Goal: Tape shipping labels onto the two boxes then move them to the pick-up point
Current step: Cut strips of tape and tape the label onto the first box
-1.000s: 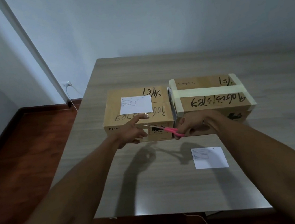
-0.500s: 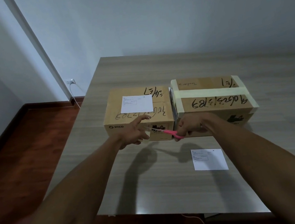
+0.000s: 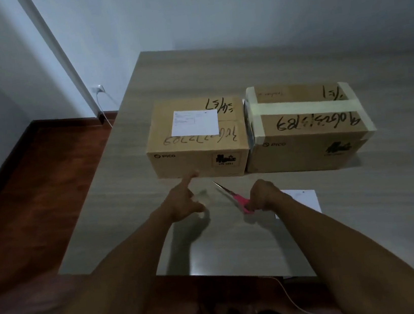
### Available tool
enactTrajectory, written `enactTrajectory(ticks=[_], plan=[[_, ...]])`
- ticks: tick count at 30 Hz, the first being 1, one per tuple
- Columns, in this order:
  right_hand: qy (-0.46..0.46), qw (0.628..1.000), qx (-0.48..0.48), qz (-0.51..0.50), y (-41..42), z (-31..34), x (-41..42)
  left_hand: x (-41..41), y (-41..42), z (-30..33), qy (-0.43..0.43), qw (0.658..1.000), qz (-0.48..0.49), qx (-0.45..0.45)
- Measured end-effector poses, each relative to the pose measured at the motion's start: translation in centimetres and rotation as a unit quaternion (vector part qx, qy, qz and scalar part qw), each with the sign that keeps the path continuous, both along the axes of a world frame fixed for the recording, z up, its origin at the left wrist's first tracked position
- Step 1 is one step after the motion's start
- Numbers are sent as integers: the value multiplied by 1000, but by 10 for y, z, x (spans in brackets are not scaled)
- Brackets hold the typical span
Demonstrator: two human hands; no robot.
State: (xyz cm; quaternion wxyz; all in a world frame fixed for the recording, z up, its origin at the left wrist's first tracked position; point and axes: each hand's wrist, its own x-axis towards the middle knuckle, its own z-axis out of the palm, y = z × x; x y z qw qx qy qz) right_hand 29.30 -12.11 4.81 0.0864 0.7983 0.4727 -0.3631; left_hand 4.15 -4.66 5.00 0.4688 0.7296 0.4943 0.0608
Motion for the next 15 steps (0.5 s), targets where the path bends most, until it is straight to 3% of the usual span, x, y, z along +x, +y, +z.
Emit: enactTrajectory(ticks=[4,15], plan=[[9,997,3,-72,-19,-23,-23,-2,-14,-22,42,999,-1,25],[15,995,20,-94,-28,-51,-59,0,-29,-48,69,996,-2,50]])
